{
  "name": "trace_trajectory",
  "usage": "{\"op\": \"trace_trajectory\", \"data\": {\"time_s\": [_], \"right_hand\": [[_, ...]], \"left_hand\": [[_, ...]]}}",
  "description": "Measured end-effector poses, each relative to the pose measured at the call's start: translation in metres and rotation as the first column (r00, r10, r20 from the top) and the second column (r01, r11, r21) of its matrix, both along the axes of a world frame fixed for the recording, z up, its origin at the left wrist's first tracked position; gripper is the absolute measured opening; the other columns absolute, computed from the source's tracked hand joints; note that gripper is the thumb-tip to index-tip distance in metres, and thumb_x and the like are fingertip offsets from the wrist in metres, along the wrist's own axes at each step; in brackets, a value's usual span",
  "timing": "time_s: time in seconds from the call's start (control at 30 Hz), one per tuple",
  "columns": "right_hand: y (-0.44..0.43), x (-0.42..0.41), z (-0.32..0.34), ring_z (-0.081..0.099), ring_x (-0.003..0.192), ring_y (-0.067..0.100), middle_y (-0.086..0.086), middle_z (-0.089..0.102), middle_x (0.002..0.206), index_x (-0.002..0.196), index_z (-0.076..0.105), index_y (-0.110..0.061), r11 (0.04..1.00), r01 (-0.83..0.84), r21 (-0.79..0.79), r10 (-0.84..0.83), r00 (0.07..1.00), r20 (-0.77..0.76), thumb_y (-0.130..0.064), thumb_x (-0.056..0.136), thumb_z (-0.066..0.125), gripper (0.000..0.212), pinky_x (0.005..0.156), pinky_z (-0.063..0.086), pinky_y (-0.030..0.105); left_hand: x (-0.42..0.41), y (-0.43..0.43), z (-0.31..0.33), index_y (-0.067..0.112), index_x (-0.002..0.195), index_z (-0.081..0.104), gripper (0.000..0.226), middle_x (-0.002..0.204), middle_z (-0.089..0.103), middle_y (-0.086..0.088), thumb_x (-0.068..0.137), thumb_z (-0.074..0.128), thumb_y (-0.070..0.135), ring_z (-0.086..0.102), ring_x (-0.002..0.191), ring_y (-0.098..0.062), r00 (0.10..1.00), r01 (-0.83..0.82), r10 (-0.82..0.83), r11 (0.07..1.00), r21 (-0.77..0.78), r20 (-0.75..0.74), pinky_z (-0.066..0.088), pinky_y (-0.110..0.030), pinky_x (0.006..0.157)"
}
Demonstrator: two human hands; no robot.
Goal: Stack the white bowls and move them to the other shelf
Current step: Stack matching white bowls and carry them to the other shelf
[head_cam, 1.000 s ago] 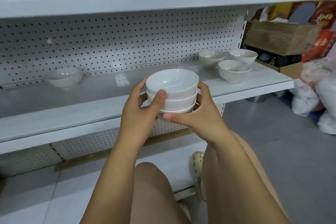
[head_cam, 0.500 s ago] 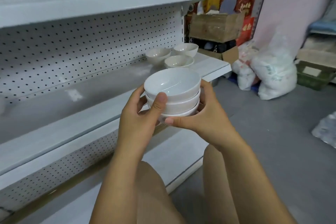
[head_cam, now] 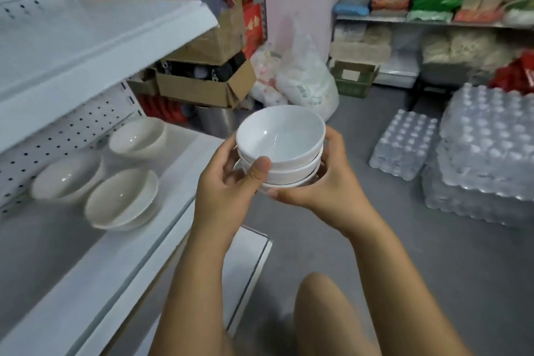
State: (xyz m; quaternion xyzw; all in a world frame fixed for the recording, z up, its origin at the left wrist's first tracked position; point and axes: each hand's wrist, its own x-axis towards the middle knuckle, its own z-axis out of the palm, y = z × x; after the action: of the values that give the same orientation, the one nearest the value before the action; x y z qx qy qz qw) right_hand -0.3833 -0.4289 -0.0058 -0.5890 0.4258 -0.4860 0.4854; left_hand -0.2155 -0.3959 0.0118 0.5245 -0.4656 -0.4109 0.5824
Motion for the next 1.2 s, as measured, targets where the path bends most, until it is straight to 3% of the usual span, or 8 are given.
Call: {"op": "trace_trajectory", "data": {"time_s": [0.27,0.47,0.67,0.97,1.2], "right_hand": [[-0.055,-0.080,0.131,0.058,0.127,0.003,-0.011,0.054,0.142,0.148,0.029,-0.031,0.971,0.241,-0.001,-0.241,0.971,0.011,-0.007,0.061,0.098,0.114,0.096,0.058,0.031],[-0.082,-0.132,0.230,0.059,0.123,-0.001,-0.020,0.056,0.136,0.145,0.029,-0.035,0.939,0.345,-0.012,-0.345,0.939,-0.017,-0.010,0.062,0.098,0.111,0.096,0.058,0.031],[-0.130,-0.184,0.299,0.058,0.125,0.000,-0.017,0.055,0.137,0.144,0.030,-0.035,0.912,0.402,-0.078,-0.405,0.914,-0.018,-0.015,0.059,0.099,0.112,0.101,0.056,0.036],[-0.200,-0.250,0.353,0.057,0.127,-0.001,-0.022,0.055,0.139,0.147,0.027,-0.039,0.898,0.393,-0.197,-0.411,0.910,-0.060,-0.020,0.059,0.102,0.117,0.104,0.053,0.034],[-0.262,-0.272,0.367,0.060,0.122,-0.002,-0.022,0.058,0.134,0.146,0.029,-0.038,0.892,0.411,-0.187,-0.427,0.902,-0.057,-0.020,0.058,0.102,0.115,0.102,0.055,0.034]], "left_hand": [[-0.074,-0.103,0.125,0.028,0.139,0.059,0.066,0.132,0.069,0.007,0.080,0.084,0.045,0.066,0.121,-0.011,0.967,0.253,-0.253,0.967,-0.001,-0.030,0.056,-0.052,0.099],[-0.130,-0.155,0.225,0.030,0.130,0.062,0.062,0.124,0.073,0.009,0.073,0.078,0.048,0.072,0.108,-0.007,0.928,0.365,-0.365,0.931,-0.015,-0.071,0.063,-0.044,0.086],[-0.184,-0.207,0.300,0.025,0.135,0.061,0.068,0.126,0.072,0.003,0.072,0.077,0.045,0.073,0.105,-0.011,0.910,0.410,-0.414,0.908,-0.086,-0.025,0.063,-0.041,0.080],[-0.247,-0.275,0.349,0.034,0.137,0.059,0.067,0.128,0.071,0.003,0.077,0.080,0.055,0.068,0.118,-0.015,0.893,0.437,-0.448,0.885,-0.159,-0.040,0.062,-0.043,0.084],[-0.271,-0.337,0.364,0.031,0.134,0.060,0.056,0.118,0.075,0.004,0.080,0.073,0.039,0.072,0.102,-0.003,0.878,0.461,-0.475,0.871,-0.170,-0.053,0.061,-0.029,0.074]]}}
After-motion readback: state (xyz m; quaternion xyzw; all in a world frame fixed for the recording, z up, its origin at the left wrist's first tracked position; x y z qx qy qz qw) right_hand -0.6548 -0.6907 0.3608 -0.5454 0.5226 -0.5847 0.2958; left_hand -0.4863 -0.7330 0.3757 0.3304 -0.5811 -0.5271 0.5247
